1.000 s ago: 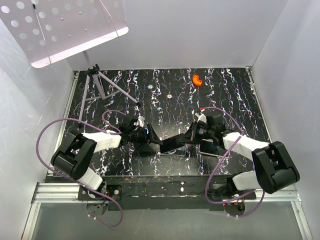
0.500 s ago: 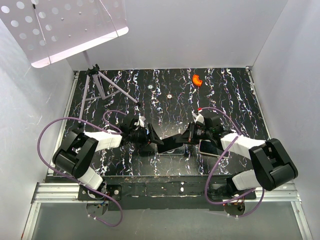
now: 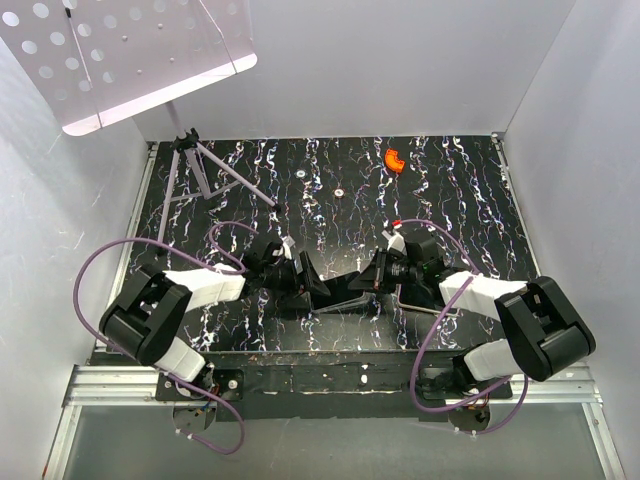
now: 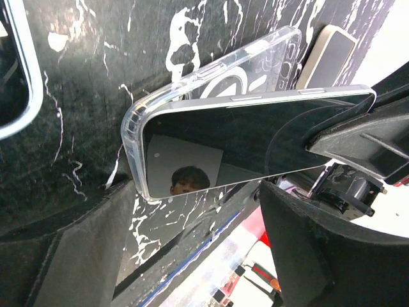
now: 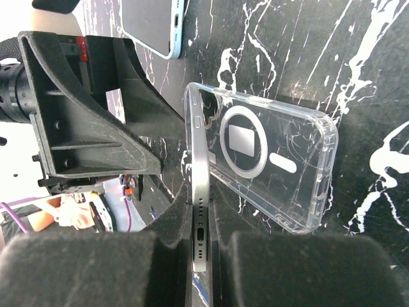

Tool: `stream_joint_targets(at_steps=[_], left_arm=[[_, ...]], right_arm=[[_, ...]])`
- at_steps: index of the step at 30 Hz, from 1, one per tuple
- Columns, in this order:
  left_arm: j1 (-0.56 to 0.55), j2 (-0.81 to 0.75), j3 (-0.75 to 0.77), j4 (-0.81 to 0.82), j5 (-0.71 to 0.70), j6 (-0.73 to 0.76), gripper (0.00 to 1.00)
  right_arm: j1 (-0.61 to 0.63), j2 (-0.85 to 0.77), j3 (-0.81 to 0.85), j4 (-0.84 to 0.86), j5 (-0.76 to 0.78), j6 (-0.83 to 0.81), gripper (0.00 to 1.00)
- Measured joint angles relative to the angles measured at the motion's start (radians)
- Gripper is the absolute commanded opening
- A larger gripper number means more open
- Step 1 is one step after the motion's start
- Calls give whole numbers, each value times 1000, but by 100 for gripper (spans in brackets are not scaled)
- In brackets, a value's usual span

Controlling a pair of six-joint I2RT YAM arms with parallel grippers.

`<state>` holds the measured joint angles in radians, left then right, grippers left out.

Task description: Put the phone into the phone case

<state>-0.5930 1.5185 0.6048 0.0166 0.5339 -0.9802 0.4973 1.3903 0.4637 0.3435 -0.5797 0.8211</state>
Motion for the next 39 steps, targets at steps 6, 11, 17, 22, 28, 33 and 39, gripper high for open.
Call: stream_joint_targets(at_steps=[6,11,17,22,28,33,39], left_arm=[[2,-26,35,-100,-33,48,87],[16,4,95,-129,-50,75,88],[21,79,153,-138,-45,92,87],[19,111,198,-183,-27,105,87],[7,121,225,-222,-41,117,86],[-3,114,228,-235,-66,123,86],[-28,52,229,-323,-164,161,88]], right_arm=[[12,0,-2,-1,2,-2,1],[12,-1,-2,-3,1,-2,1],[13,-2,-3,-8,-3,-2,1],[13,5,5,-21,-7,-1,1],[13,13,36,-73,-10,-5,1],[18,13,53,-108,-2,-9,1],[51,41,68,-109,-3,-3,1]])
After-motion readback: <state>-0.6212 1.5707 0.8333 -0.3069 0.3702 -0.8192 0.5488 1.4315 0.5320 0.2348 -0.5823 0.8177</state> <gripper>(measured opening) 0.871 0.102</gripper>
